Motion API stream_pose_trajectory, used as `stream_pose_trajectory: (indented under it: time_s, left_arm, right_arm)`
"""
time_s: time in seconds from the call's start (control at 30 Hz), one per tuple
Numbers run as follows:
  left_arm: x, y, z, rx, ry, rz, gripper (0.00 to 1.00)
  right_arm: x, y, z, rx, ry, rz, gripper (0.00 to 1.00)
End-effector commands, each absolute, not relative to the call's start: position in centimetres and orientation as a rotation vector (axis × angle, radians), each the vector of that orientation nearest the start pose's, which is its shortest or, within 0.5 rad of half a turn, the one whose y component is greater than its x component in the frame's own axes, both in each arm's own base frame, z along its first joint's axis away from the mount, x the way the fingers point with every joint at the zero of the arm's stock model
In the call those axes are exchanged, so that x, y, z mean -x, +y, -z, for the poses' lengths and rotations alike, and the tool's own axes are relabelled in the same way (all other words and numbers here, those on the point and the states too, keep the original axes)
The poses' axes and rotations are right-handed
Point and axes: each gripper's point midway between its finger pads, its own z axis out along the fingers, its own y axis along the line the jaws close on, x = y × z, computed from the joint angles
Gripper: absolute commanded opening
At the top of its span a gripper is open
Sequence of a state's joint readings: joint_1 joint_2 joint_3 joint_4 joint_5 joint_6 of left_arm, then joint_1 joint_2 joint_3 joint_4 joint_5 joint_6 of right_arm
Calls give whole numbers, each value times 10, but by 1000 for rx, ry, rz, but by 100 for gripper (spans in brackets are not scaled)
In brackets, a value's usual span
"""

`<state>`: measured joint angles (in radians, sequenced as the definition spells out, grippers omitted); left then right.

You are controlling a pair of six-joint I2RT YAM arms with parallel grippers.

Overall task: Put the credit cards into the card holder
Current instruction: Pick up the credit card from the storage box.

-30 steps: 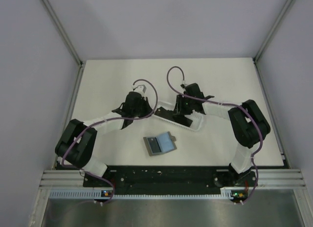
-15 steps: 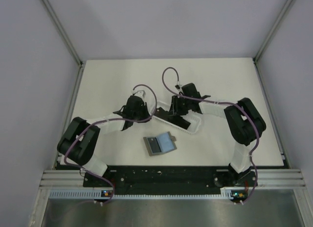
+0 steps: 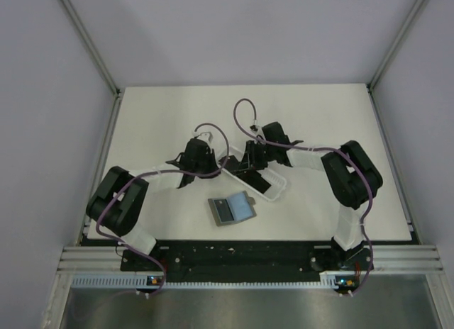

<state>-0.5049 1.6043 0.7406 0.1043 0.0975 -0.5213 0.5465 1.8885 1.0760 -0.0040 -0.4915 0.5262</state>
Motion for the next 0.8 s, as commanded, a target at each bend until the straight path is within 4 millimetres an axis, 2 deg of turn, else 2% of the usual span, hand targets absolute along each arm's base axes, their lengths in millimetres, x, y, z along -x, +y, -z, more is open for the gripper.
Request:
stream_pose_trajectory:
  time_s: [0.0,0.2,0.53,0.77]
  left_arm:
    - [-338,-232,-54,-55,2337,654,0]
    - [-339,-234,-53,-56,2339,659,0]
    - [-337,-233,-50,-52,2345,659,0]
    - [-336,-233,-49,-52,2350,658,0]
  right_arm:
    - [-317,333,-64,327,2451,-1188,30]
    - [-315,335,-64,321,2451,-1216,30]
    - [-323,330,-52,237,2486,-1143,23]
    - [-328,336,-52,167,2472,-1189,28]
